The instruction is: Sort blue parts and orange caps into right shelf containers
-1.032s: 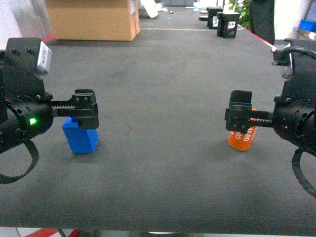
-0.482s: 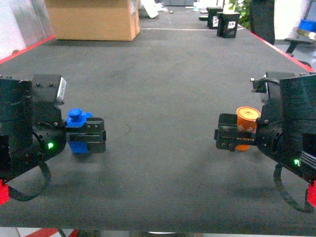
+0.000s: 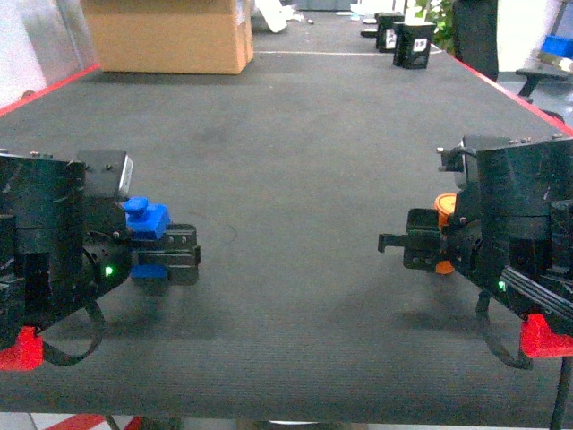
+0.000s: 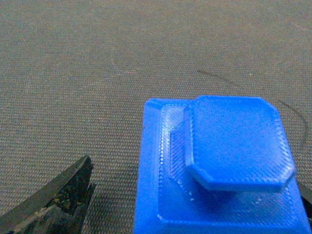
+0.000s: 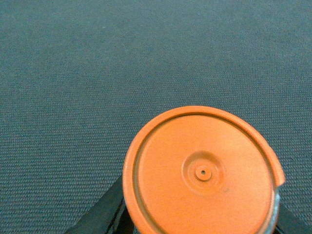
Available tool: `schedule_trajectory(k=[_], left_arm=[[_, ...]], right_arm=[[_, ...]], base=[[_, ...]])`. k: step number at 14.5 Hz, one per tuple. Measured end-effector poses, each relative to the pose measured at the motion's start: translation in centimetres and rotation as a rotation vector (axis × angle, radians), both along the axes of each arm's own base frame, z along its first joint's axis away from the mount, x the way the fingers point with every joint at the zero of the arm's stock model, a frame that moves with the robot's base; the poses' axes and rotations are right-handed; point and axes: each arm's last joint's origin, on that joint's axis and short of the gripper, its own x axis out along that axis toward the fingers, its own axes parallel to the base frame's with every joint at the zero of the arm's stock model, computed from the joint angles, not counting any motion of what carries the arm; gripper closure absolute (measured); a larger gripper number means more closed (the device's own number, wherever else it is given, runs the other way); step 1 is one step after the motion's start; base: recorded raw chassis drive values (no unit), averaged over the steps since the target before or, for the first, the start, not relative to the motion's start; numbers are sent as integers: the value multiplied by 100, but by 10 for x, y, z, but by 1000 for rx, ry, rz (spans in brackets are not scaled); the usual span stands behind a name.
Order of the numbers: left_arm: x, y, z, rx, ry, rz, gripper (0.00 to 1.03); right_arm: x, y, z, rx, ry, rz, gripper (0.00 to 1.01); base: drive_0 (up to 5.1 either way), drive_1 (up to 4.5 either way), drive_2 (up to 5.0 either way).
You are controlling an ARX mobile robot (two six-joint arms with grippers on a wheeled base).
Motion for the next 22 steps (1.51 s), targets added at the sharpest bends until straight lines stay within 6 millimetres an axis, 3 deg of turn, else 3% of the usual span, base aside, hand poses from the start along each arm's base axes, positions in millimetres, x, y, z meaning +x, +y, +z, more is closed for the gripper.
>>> schedule_trajectory(k=[1, 4, 6, 10, 13, 17, 19, 22], left_arm=[[0, 0, 0, 1, 1, -1, 12], [0, -1, 0, -1, -8, -2, 45], [0, -2, 2, -8, -34, -2, 58], [-5, -1, 2, -19, -40, -1, 59], [-16, 4, 17, -35, -107, 15, 59], [-40, 13, 81, -25, -333, 65, 60], [-91, 14, 135, -19, -514, 86, 60], [-138, 20, 156, 0, -568, 110, 60]], right_arm=[[0, 0, 0, -4, 0, 0, 55], [0, 0, 0, -17, -3, 4, 56], [-1, 0, 1, -19, -11, 3, 56], [-9, -3, 9, -20, -41, -8, 56], [-26, -8, 41, 4, -154, -33, 56], [-81, -25, 84, 0, -260, -46, 57], [-139, -44, 130, 0, -390, -95, 57], [-182, -56, 152, -38, -471, -123, 57]], base=[[0, 0, 0], [0, 0, 0], [0, 0, 0], [0, 0, 0], [0, 0, 0], [0, 0, 0], [0, 0, 0], [0, 0, 0]])
